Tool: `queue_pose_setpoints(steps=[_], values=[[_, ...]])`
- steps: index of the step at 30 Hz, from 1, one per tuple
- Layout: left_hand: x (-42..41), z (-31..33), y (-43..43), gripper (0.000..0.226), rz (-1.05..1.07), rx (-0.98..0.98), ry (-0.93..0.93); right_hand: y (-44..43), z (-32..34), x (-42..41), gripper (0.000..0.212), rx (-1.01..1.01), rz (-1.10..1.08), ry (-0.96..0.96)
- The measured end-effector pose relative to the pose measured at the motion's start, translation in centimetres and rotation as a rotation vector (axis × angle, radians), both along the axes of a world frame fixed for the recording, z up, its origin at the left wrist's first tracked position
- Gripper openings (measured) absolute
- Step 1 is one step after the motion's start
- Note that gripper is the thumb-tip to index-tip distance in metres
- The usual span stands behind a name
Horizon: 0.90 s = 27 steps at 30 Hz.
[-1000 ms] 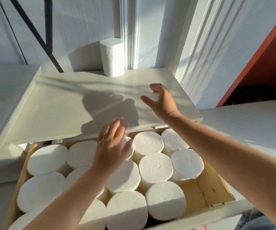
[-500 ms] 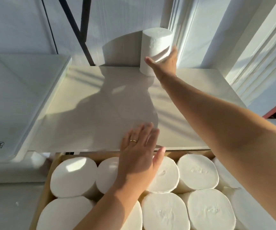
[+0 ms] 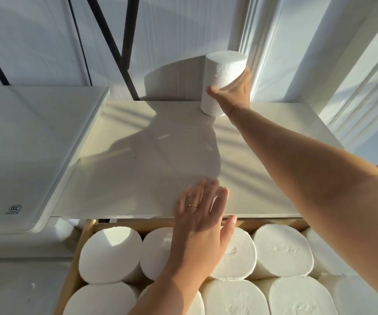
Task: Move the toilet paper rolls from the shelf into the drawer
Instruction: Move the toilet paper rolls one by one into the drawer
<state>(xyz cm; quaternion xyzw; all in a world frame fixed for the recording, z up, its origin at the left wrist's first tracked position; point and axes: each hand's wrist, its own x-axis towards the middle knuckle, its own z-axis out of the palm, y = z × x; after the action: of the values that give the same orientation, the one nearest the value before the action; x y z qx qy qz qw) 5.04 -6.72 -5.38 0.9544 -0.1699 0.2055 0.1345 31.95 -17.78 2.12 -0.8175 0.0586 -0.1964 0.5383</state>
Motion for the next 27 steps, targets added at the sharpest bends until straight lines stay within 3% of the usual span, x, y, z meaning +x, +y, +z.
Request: queue_pose_setpoints(steps=[12,18,24,27], values=[[-1.1,0.4,-0.2,0.054,0.013,-0.036,0.118,-8.4,-0.4,-18.1,0.088,-0.036,0.217,-0.023],[-5.2,2.0,-4.3,0.071,-0.126,-0.294,0.200,-14.1,0.6,-30.2,0.109,-0.073,0.228,0.078],[-11.8,5.2,-10.8,0.078,-0.551,-0.684,0.560,-18.6,1.6,-42.1,0.108,-0.106,0.117,0.248],[-14.0,5.8,-13.2,0.068,-0.585,-0.788,0.734,-19.2,0.9,-46.2,0.117,-0.174,0.015,0.334]])
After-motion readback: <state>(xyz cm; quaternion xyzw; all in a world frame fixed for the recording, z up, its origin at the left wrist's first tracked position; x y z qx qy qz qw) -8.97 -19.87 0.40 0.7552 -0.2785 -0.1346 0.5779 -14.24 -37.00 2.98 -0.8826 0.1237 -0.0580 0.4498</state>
